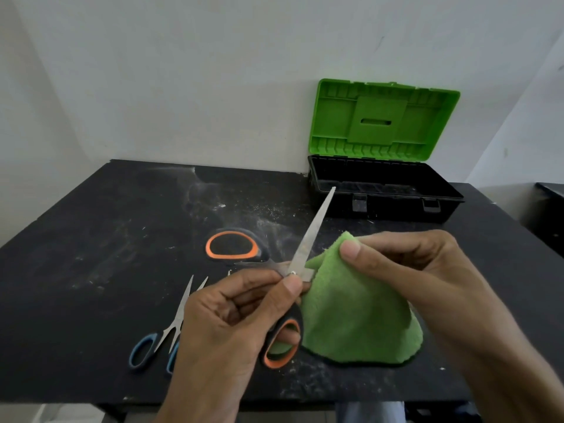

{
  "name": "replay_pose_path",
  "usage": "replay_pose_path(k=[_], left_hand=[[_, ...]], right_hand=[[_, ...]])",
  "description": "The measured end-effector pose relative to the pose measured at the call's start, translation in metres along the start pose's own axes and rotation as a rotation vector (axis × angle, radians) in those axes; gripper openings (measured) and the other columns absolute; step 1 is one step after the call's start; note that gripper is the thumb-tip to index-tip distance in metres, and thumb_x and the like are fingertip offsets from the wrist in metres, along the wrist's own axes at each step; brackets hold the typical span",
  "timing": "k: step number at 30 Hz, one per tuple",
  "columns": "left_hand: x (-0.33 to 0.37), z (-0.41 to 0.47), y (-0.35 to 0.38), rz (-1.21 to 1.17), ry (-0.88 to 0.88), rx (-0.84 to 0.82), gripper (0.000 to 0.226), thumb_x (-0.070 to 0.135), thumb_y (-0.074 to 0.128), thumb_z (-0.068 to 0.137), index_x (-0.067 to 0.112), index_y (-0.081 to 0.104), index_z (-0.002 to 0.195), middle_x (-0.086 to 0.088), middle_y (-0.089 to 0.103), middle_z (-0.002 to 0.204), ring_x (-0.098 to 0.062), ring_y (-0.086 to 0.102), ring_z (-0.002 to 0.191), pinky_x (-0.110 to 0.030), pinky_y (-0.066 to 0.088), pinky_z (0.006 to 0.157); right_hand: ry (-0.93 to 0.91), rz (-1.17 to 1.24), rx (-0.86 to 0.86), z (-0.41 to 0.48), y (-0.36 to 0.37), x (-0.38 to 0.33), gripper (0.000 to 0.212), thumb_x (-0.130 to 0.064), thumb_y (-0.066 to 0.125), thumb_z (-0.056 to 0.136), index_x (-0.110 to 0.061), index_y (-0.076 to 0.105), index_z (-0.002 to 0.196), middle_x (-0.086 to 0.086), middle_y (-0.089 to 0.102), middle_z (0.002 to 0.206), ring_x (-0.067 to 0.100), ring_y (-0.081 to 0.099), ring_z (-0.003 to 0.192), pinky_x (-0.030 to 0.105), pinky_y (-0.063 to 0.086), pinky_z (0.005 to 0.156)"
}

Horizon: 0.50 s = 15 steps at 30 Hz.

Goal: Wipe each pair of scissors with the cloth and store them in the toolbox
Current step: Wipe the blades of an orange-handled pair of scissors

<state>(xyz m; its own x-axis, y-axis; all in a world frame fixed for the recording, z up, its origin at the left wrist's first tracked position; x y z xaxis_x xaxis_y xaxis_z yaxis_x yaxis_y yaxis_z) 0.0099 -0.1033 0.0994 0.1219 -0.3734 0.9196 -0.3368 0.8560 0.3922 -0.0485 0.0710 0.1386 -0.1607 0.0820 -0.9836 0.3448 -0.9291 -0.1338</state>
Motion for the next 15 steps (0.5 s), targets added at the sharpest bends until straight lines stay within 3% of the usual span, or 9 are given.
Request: replay_pose_path(k=[3, 7, 11, 15], left_hand=[[-0.002, 0.001, 0.000, 0.007, -0.009, 0.013, 0.011, 0.017, 0.077, 0.054, 0.013, 0.078, 0.065, -0.017, 0.076, 0.073, -0.015, 0.059, 0.039, -0.019, 0.047, 0.036], [-0.005, 0.003, -0.005, -0.023, -0.036, 0.067, 0.011, 0.015, 0.078, 0.057, 0.012, 0.078, 0.068, -0.018, 0.076, 0.074, -0.014, 0.057, 0.038, -0.018, 0.047, 0.037], [-0.005, 0.004, -0.004, 0.000, -0.047, 0.031, 0.014, 0.017, 0.079, 0.057, 0.011, 0.078, 0.069, -0.019, 0.076, 0.076, -0.016, 0.056, 0.037, -0.019, 0.046, 0.037], [-0.005, 0.004, 0.001, 0.023, -0.035, -0.014, 0.016, 0.019, 0.078, 0.057, 0.009, 0.077, 0.069, -0.016, 0.076, 0.074, -0.016, 0.052, 0.034, -0.018, 0.042, 0.035]], right_hand=[[-0.049, -0.169, 0.010, 0.005, 0.007, 0.002, 0.020, -0.034, 0.072, 0.089, -0.022, 0.088, 0.086, -0.003, 0.084, 0.082, 0.011, 0.080, 0.076, 0.016, 0.057, 0.066], [-0.013, -0.254, -0.152, 0.004, 0.016, 0.006, 0.036, -0.042, 0.061, 0.096, -0.032, 0.077, 0.065, -0.017, 0.069, 0.063, -0.003, 0.063, 0.057, 0.012, 0.046, 0.058], [0.062, -0.226, -0.170, 0.002, 0.003, 0.010, 0.018, -0.036, 0.075, 0.087, -0.022, 0.086, 0.090, 0.002, 0.084, 0.087, 0.020, 0.081, 0.078, 0.035, 0.064, 0.069], [0.110, -0.120, -0.085, 0.001, -0.007, 0.012, 0.016, -0.027, 0.078, 0.083, -0.015, 0.087, 0.089, 0.011, 0.083, 0.085, 0.026, 0.081, 0.073, 0.034, 0.063, 0.065]])
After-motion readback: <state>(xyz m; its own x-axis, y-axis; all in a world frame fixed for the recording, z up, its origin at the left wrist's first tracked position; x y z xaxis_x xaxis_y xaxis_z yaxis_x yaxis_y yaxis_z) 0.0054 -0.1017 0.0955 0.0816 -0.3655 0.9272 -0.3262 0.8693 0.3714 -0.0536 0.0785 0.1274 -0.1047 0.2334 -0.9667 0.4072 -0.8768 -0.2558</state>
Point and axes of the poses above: each hand's wrist, its own z-axis towards the middle knuckle, its own y-axis out of the palm, x = y × z, the point moved 5 cm from there along z, towards the middle knuckle
